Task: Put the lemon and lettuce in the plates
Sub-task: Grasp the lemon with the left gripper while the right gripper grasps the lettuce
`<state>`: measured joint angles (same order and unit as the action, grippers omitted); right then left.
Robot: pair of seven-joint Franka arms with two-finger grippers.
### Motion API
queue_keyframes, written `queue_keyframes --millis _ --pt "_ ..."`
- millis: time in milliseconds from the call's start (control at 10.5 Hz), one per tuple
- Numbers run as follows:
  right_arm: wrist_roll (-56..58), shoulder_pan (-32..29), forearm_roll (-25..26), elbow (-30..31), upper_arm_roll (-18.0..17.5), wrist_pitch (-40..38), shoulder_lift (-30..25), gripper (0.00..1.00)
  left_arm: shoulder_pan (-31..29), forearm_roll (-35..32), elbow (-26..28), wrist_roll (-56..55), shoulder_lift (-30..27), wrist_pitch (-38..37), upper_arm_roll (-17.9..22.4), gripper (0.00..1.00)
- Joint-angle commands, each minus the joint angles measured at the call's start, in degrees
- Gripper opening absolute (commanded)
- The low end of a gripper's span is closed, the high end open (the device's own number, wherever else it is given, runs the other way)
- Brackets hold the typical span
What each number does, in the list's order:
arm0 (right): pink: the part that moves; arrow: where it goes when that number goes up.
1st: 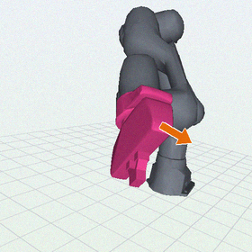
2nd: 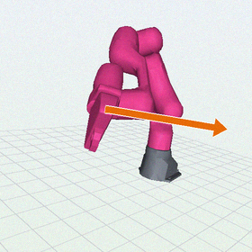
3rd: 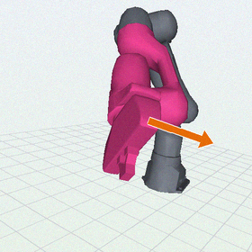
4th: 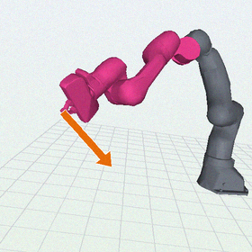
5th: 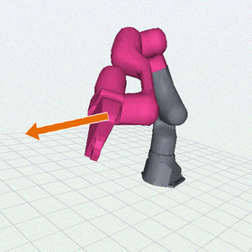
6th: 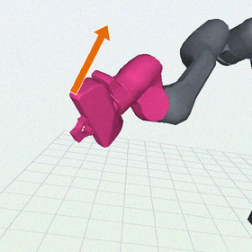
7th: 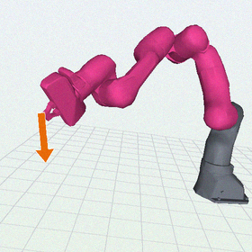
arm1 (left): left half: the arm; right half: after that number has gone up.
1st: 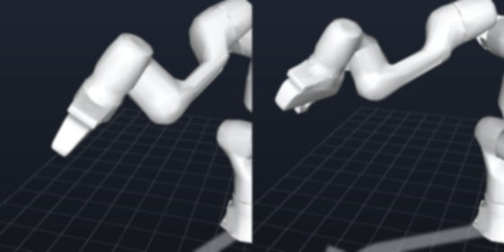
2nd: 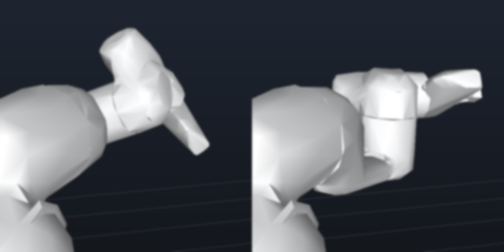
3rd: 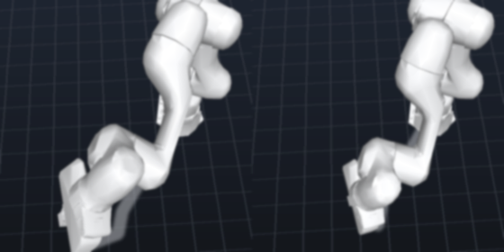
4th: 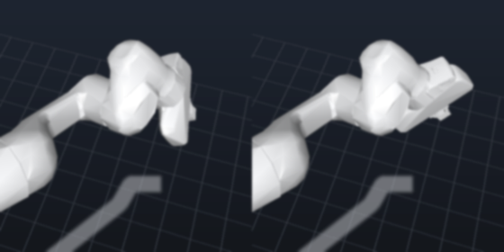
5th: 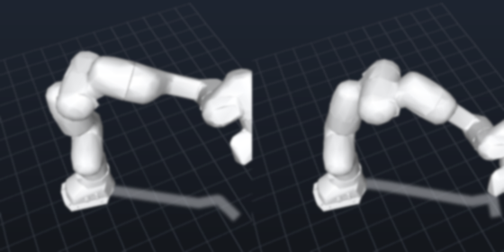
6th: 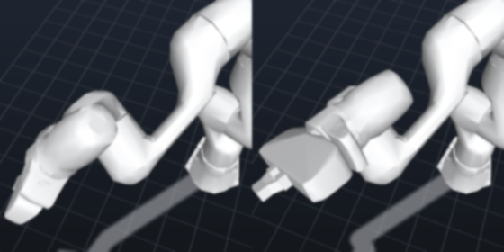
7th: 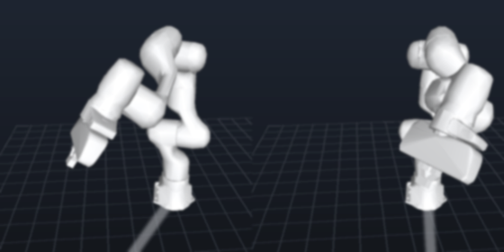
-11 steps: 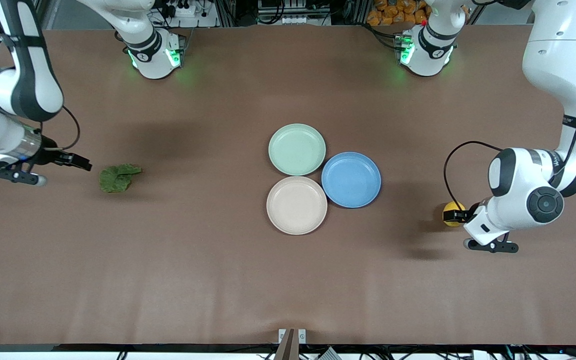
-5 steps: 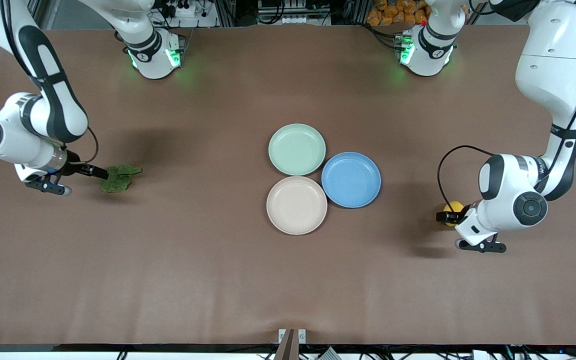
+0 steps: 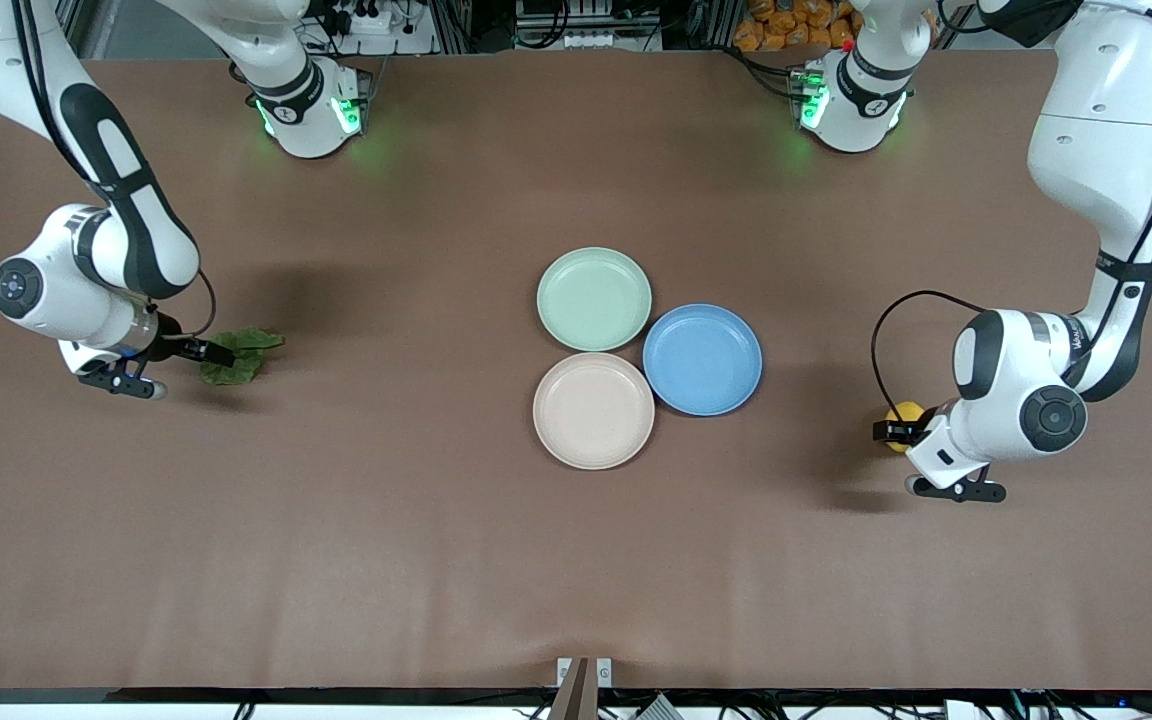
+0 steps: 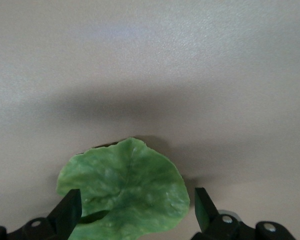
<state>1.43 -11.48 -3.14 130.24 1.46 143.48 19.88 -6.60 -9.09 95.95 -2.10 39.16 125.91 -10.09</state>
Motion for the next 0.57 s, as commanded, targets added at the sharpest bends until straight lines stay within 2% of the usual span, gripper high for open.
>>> queue_keyframes --millis 0,190,285,474 --pt "-0.7 0.2 -1.1 0.3 -0.4 2.6 1.8 1.0 -1.1 -1.4 0.4 1.2 0.4 1.0 -0.3 0.46" --pt "-4.2 2.1 -1.2 0.3 -0.4 4.2 3.3 1.0 -1.0 -1.4 0.1 1.2 0.4 1.0 -0.3 0.11" --pt "-5.9 2.4 -1.1 0.3 -0.4 5.1 3.9 1.0 -0.8 -1.4 0.0 1.1 0.1 1.0 -0.3 0.0" --pt "-5.9 2.5 -1.1 0.3 -0.4 6.0 4.6 1.0 -1.0 -1.4 -0.2 1.2 -0.7 1.0 -0.4 0.0"
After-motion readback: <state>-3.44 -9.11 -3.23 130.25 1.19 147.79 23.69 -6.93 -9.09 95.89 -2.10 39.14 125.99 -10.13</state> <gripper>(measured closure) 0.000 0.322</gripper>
